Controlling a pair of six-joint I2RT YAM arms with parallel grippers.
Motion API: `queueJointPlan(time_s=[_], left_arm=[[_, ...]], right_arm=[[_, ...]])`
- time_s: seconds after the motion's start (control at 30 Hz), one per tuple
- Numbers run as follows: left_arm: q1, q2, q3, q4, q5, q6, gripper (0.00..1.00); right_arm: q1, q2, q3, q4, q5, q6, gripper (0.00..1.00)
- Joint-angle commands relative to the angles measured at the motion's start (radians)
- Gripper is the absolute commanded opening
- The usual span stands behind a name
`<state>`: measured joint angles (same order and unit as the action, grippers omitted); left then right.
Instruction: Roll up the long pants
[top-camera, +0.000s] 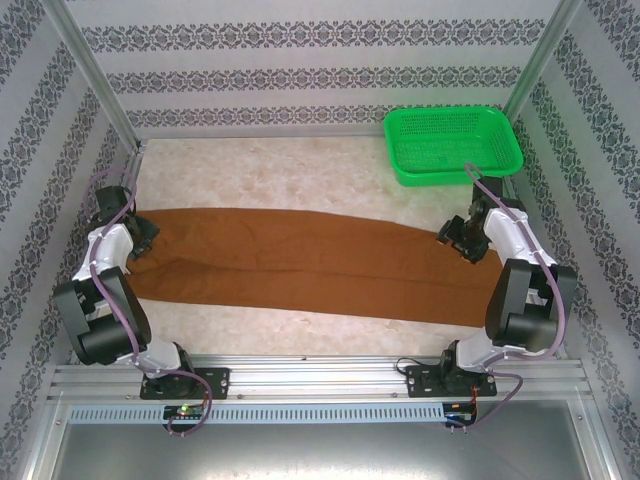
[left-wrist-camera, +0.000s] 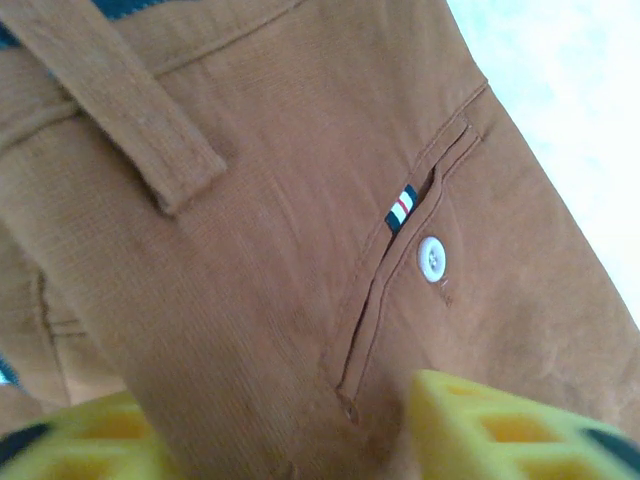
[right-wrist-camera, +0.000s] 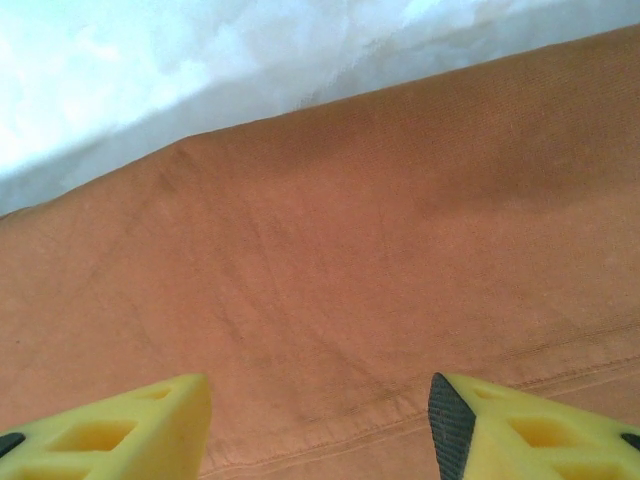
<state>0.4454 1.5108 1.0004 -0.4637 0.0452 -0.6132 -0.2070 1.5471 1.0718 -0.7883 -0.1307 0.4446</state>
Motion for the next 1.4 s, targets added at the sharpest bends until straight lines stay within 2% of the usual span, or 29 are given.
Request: queueJointPlan(time_s=[0.0, 0.17, 0.3, 0.47, 0.73, 1.07, 1.37], left_arm=[[0.002, 0.036, 0.061, 0.030, 0.010, -0.009, 0.00], [0.000, 0.050, 0.153, 0.030, 0.035, -0.034, 0.00], [-0.001, 0.027, 0.172, 0.020, 0.023, -0.023, 0.00], [-0.001, 0.010, 0.154, 0.021, 0.012, -0.006, 0.00], [0.000, -0.011, 0.146, 0.013, -0.052, 0.033, 0.00], [-0.001, 0.005, 0.139, 0.046, 0.003, 0.020, 0.00], [-0.020, 0.053, 0.102, 0.093, 0.035, 0.023, 0.00]], right_arm=[[-0.010, 0.002, 0.000, -0.004, 0.035, -0.004, 0.59], [-0.103, -0.055, -0.055, -0.012, 0.129, 0.029, 0.61], [-0.224, -0.087, -0.091, -0.023, 0.093, 0.032, 0.62], [-0.279, -0.104, -0.122, -0.019, 0.076, 0.038, 0.63], [-0.282, -0.083, -0.160, -0.020, 0.039, 0.041, 0.65], [-0.246, -0.068, -0.159, -0.052, 0.047, 0.029, 0.68], [-0.207, 0.053, -0.124, -0.046, 0.058, 0.031, 0.70]])
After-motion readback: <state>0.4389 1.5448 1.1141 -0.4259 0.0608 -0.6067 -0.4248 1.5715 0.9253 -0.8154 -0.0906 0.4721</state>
